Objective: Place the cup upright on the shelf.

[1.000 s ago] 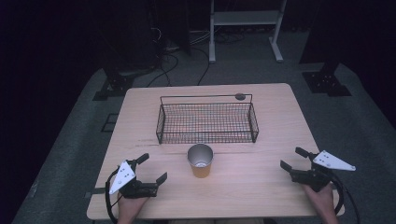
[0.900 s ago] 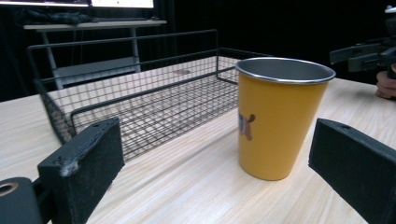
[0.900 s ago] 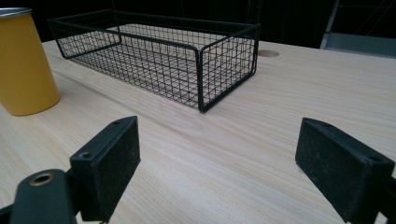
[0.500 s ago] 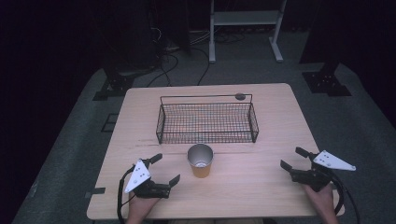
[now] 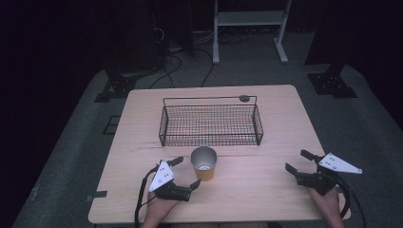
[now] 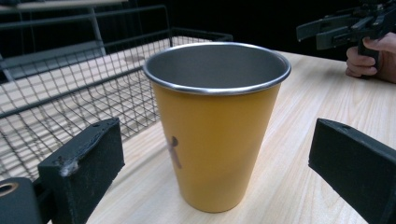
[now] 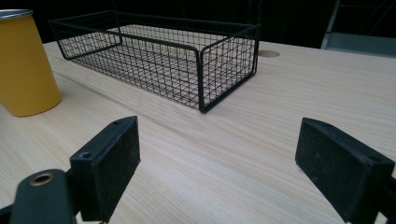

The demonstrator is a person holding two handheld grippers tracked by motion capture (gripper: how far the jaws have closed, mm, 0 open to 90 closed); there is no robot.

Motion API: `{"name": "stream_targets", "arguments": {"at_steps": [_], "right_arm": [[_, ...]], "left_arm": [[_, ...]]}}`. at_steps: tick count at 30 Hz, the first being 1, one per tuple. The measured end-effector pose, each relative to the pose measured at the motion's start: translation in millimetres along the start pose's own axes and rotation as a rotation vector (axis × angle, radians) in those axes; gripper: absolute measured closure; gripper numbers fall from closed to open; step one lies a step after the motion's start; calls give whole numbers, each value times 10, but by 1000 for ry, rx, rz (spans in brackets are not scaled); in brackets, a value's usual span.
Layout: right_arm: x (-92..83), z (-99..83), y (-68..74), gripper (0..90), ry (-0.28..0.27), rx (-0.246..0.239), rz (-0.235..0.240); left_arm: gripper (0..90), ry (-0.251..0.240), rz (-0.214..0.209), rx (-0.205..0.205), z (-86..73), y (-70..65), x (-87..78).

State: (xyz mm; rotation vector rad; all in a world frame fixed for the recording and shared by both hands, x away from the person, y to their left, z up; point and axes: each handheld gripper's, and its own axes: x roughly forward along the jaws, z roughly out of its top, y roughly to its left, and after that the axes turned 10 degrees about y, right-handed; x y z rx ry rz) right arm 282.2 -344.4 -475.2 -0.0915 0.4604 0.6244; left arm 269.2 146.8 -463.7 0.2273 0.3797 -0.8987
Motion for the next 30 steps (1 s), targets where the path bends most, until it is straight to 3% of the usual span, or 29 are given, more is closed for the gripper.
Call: {"name": "stream_targets", "arguments": {"at_steps": [9,21,25,27,30], "right_arm": [[-1,0,-3,129,-1,2,1],[-2,0,0,128,1,-1,6],[-2,0,0,128,1,-1,6],[0,0,3,128,2,-3,6],[-1,0,2,129,1,-3,7]], "left_arm": [[23,24,-9,13,117,-37,185],[24,34,-3,-17,184,-23,361],[38,28,-1,-13,216,-29,408],[108,29,-13,-11,219,-16,405],[127,31,-16,-10,219,-13,403]]}}
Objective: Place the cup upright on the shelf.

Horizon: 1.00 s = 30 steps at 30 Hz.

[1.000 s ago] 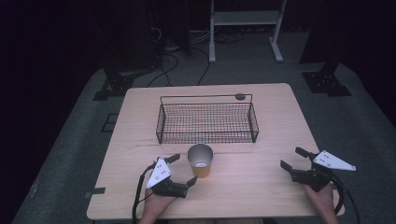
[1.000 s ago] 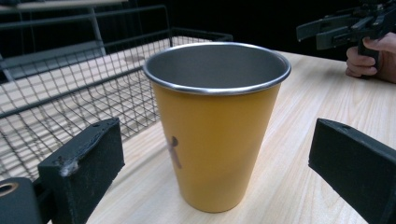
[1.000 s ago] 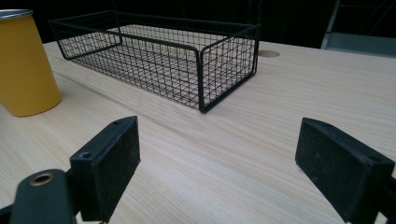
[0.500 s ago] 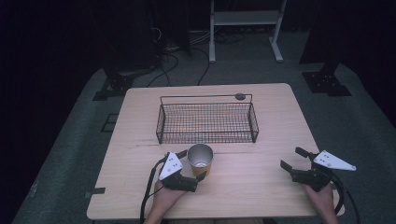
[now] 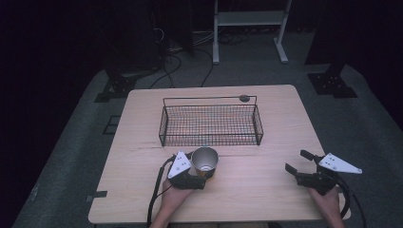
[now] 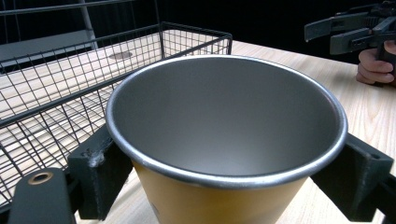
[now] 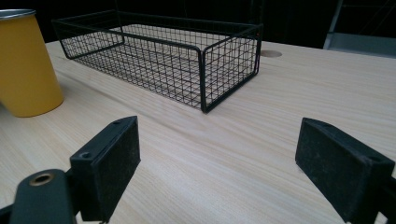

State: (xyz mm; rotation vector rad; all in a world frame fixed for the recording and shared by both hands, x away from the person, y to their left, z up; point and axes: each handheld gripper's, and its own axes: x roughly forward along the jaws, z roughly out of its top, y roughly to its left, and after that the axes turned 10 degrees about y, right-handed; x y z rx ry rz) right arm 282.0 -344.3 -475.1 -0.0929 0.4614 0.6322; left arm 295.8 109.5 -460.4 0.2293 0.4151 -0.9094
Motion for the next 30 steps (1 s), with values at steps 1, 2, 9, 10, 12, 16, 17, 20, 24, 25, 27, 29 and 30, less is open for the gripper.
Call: {"name": "stream_targets", "arguments": {"at_steps": [1,2,9,10,12,16,17,20,24,25,27,29,30], "right_arm": [[0,0,0,128,0,0,0],[1,0,1,128,0,-1,0],[1,1,3,128,1,-3,0],[2,1,3,128,2,-4,0],[2,1,3,128,2,-3,0],[2,1,5,128,2,-5,1],[2,1,6,128,2,-5,1],[2,1,5,128,2,-4,1],[4,1,9,129,3,-9,1],[5,1,8,129,3,-9,0],[1,1,3,129,1,-4,1],[1,1,0,128,0,-1,1],[1,1,0,128,-1,-3,1]], "left_arm": [[128,0,-2,-3,-1,1,-2],[129,0,-1,-4,-1,-1,-4],[133,-5,-8,1,19,-18,-26],[134,-18,-14,-7,38,-18,-46],[134,-27,-19,-5,75,-17,-72],[134,-44,-25,-4,180,16,-124],[134,-44,-25,-4,180,16,-124],[134,-48,-21,3,298,77,-156],[134,-46,-21,7,404,148,-153],[134,-46,-22,6,431,160,-153],[134,-50,-25,7,474,187,-152],[135,-47,-29,8,515,215,-146],[134,-47,-31,9,538,235,-143]]}}
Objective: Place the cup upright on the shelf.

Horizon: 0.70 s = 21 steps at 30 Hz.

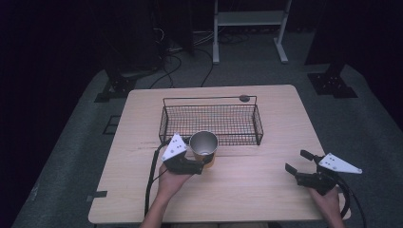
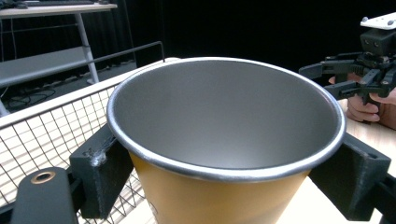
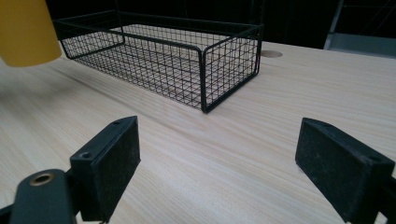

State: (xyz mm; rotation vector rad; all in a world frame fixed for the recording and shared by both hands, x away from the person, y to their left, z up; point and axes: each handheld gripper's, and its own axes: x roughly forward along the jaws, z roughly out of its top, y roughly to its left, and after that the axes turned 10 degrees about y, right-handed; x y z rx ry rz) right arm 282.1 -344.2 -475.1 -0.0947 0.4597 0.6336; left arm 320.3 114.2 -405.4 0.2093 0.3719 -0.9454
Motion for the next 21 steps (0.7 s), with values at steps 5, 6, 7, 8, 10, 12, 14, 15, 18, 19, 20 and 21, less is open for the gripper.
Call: {"name": "stream_targets", "arguments": {"at_steps": [5,6,7,8,10,12,14,15,18,19,20,21], "right_arm": [[2,1,3,129,2,1,0],[1,1,0,128,0,1,0],[1,1,0,128,-1,1,1],[2,1,1,129,1,0,1],[5,1,6,129,2,-4,0],[5,2,5,129,4,0,0],[3,1,2,128,2,0,2],[3,2,4,128,3,-1,2],[5,2,4,129,5,-1,1],[5,2,2,129,4,0,1],[4,2,0,128,3,1,2],[4,2,0,128,3,1,2]], "left_arm": [[135,1,-7,-1,93,60,9],[135,2,-6,1,107,66,9],[135,2,-6,1,107,66,9],[135,-1,-5,3,144,78,15],[134,-6,-9,2,180,93,18],[135,-12,-11,8,218,108,26],[135,-9,-11,13,267,135,41],[135,-10,-12,12,284,145,47],[135,-7,-12,13,347,196,59],[135,-10,-11,11,366,212,65],[135,-9,-11,11,389,231,72],[135,-9,-11,11,389,231,72]]}}
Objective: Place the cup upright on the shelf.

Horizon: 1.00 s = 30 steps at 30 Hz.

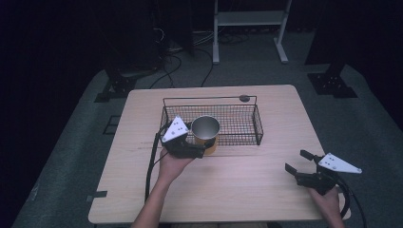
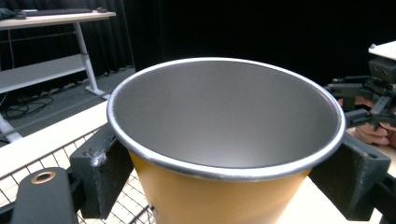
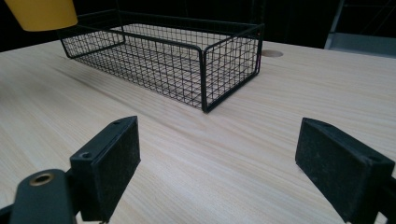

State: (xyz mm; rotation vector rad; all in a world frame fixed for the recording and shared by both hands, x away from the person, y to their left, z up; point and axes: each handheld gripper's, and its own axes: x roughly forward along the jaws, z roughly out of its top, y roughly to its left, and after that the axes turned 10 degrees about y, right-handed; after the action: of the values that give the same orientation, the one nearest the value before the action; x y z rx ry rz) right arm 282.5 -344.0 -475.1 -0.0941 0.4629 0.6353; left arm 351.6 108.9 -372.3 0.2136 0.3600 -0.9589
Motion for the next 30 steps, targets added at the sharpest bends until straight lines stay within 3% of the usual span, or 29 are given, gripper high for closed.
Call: {"name": "stream_targets", "arguments": {"at_steps": [6,15,23,25,30], "right_arm": [[-1,1,-2,128,-2,-2,4],[0,2,-4,128,-2,0,8],[2,2,1,129,1,-5,11],[1,2,0,129,0,-5,11],[4,3,0,129,2,-5,12]], "left_arm": [[135,0,-6,-10,99,97,43],[135,-1,-12,-17,308,349,155],[135,4,-14,-36,354,532,282],[135,-5,-27,-60,344,580,306],[135,17,-30,-63,333,657,388]]}}
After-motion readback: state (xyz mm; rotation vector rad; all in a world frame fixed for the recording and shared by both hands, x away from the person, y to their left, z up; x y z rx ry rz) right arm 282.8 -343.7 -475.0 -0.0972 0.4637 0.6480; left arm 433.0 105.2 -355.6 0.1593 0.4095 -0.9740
